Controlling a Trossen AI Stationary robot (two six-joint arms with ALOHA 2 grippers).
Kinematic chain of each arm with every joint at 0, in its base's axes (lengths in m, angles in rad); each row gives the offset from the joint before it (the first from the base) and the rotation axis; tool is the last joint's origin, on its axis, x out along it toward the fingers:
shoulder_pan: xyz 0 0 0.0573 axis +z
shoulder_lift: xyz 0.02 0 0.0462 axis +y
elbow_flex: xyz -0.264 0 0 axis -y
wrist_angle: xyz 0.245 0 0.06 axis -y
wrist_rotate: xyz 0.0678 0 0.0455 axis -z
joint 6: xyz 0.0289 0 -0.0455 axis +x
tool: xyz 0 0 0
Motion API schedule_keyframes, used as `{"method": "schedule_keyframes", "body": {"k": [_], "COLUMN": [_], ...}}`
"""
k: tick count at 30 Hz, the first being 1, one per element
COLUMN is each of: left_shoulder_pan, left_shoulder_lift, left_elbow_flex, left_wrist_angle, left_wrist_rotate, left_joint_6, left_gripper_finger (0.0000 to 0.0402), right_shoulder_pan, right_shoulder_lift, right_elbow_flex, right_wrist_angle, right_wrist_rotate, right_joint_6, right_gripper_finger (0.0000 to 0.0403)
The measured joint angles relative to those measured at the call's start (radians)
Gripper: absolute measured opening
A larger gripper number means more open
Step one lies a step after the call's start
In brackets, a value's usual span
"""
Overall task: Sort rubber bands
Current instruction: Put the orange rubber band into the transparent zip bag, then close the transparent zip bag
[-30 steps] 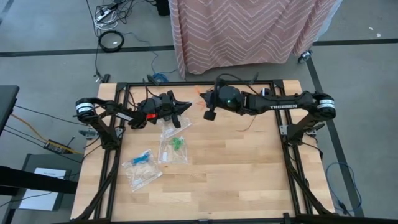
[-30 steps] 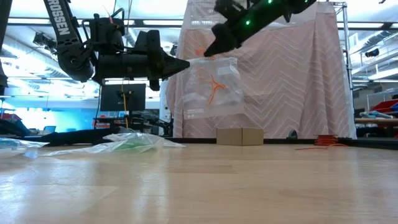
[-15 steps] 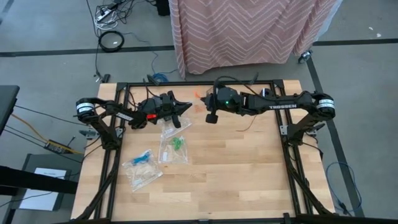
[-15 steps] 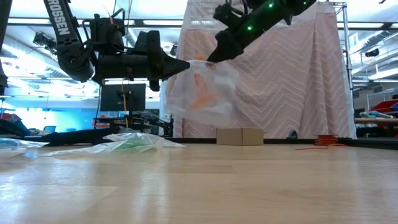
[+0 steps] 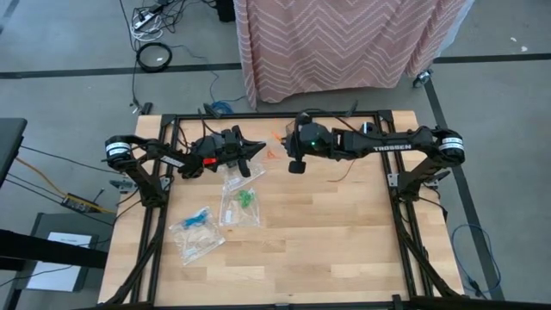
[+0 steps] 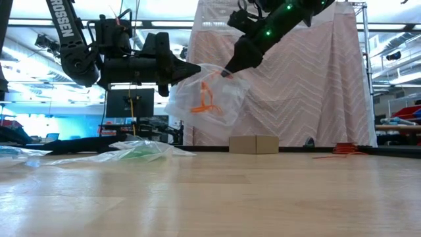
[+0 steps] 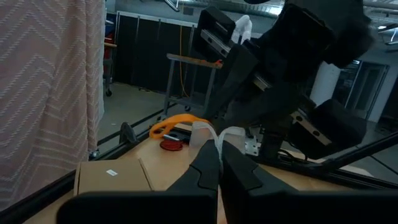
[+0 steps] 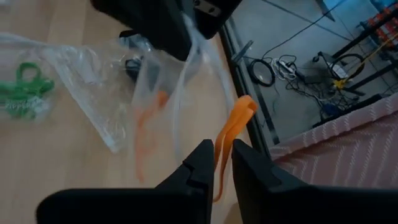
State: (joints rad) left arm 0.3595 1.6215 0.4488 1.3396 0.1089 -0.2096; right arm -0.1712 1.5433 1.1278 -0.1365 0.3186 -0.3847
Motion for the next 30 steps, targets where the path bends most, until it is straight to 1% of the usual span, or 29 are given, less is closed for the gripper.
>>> {"method": "schedule_keyframes", "body": {"k": [4,10,13,18,24,30], "left_shoulder_pan": [0.000,0.000,0.000,0.000,0.000,0.000], "left_shoulder_lift": [0.000,0.000,0.000,0.000,0.000,0.000], "left_elbow_flex": [0.000,0.000,0.000,0.000,0.000,0.000], "left_wrist_angle": [0.000,0.000,0.000,0.000,0.000,-0.004], "left_wrist_rotate": [0.000,-0.006,-0.007,-0.008,-0.008,-0.008], "left_joint_6": [0.009,0.026,0.026,0.026,0.024,0.023], "left_gripper_finger": [0.0009,0.0009,0.0009,0.0009,0.0009,0.0009], "right_shoulder_pan": [0.021,0.061,0.081,0.097,0.079,0.094], "right_shoulder_lift": [0.000,0.000,0.000,0.000,-0.002,-0.069], "right_elbow_flex": [0.000,0.000,0.000,0.000,0.000,0.000], "right_wrist_angle": [-0.002,-0.019,-0.044,-0.061,-0.060,-0.064], "right_wrist_rotate": [0.002,0.002,0.028,0.094,0.233,0.263], "right_joint_6": [-0.075,-0.160,-0.227,-0.281,-0.211,-0.220], "right_gripper_finger": [0.0055,0.0049,0.0047,0.0047,0.0047,0.0048]}}
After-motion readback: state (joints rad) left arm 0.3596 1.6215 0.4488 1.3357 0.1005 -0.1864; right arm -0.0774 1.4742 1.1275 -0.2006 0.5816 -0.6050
